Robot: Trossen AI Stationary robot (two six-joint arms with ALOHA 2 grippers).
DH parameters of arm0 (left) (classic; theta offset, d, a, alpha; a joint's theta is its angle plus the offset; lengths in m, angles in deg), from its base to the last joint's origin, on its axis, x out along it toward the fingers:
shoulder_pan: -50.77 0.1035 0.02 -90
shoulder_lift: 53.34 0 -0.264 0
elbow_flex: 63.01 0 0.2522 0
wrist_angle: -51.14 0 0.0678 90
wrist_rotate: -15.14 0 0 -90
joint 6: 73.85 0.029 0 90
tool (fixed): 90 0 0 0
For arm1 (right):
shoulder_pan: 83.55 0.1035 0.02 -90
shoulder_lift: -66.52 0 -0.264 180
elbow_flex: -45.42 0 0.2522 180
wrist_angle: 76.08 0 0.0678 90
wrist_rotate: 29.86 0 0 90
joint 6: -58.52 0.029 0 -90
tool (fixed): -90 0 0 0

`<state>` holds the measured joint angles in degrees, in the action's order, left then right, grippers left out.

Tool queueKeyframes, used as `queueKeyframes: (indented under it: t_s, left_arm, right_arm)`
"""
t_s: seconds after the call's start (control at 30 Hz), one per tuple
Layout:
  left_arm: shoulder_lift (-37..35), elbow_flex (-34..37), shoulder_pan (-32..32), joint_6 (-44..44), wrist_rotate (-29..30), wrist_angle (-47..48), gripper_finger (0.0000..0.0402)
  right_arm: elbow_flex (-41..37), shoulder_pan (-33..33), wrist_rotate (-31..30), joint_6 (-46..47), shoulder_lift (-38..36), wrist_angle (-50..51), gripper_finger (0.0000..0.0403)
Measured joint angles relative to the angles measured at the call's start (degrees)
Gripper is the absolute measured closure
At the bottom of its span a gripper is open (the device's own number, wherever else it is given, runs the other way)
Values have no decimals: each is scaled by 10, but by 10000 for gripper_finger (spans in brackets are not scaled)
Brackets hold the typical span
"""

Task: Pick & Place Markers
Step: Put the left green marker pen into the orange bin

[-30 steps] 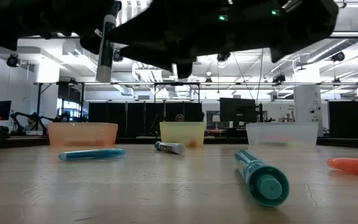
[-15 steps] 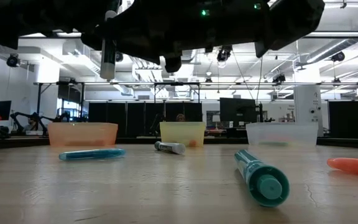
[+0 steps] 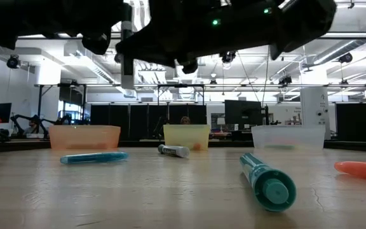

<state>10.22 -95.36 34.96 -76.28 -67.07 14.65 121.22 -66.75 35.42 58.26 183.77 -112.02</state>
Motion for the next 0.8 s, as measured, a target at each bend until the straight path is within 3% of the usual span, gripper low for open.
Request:
queueKeyframes:
  t_s: [0.3, 0.57, 0.8]
  left_arm:
    - [2, 1, 1, -6, 13, 61, 293]
    - [23, 0, 1, -10, -3, 58, 292]
    - [48, -1, 0, -10, -30, -1, 292]
  right_arm:
    - [-60, 0, 9, -20, -40, -139, 338]
    - [-45, -8, 51, -28, -42, -154, 337]
    - [-28, -12, 57, -38, -38, -149, 336]
